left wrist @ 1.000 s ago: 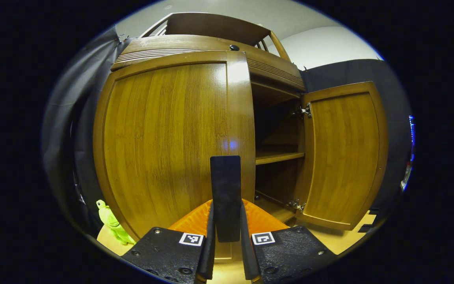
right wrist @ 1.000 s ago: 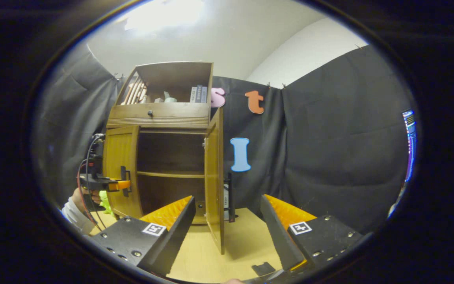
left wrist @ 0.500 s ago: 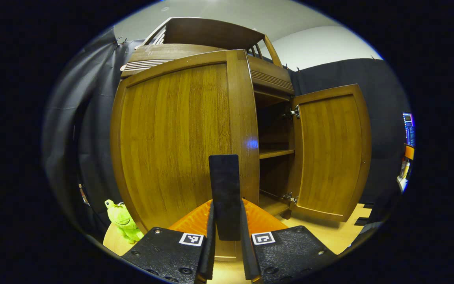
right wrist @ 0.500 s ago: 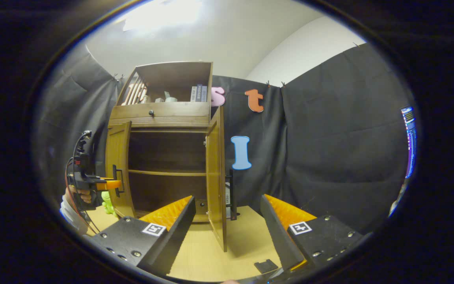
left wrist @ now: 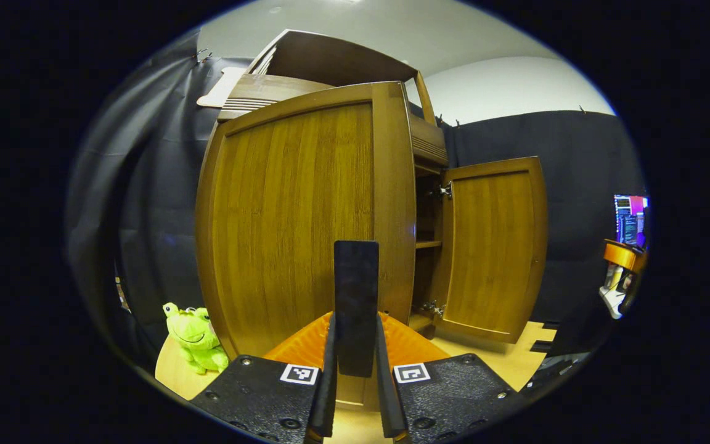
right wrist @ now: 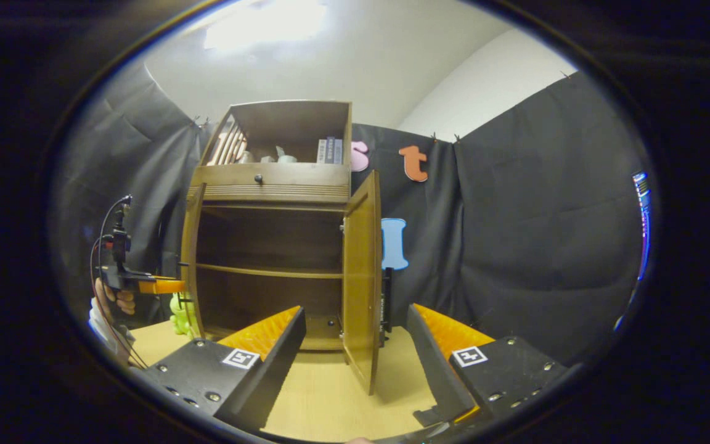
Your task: Open the right door of the double-door shoe cabinet with the right hand, and open the left door with the left hand.
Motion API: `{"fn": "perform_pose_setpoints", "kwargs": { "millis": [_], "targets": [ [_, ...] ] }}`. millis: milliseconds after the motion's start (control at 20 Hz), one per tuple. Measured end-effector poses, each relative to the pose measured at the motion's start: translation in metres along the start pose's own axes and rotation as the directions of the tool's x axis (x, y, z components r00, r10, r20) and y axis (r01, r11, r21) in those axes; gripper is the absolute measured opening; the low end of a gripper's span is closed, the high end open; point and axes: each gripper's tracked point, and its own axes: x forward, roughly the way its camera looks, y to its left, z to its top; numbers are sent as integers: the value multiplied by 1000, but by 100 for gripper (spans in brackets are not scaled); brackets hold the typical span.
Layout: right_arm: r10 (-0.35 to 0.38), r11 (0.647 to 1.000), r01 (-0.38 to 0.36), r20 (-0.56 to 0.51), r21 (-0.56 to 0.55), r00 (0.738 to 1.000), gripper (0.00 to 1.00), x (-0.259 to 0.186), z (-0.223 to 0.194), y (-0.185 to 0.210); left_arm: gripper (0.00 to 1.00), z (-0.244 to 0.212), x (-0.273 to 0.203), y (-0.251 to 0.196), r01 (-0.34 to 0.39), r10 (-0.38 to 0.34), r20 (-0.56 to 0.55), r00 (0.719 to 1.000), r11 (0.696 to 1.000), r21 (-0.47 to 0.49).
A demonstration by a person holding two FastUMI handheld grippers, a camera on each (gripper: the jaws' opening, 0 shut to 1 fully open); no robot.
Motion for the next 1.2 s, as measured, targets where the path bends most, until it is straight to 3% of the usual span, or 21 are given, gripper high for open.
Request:
{"fn": "perform_pose_setpoints", "kwargs": {
  "millis": [500, 850, 1050, 1200],
  "targets": [
    [72, 997, -72, 14, -7, 997, 98, -2, -1, 17, 30, 3, -50, 28, -20, 20, 0, 1000, 1000, 7],
    [109, 992, -109, 2, -59, 994, 98, -3, -5, 21, 30, -2, -71, 52, -116, 117, -2, 993, 993, 32],
    [113, 993, -113, -2, -34, 994, 98, -3, -6, 25, 29, -14, -77, 93, -249, 252, -47, 967, 967, 46],
    [108, 994, -108, -9, -35, 994, 98, -3, -8, 24, 23, -9, -84, 107, -273, 274, -31, 961, 962, 31]
  ]
}}
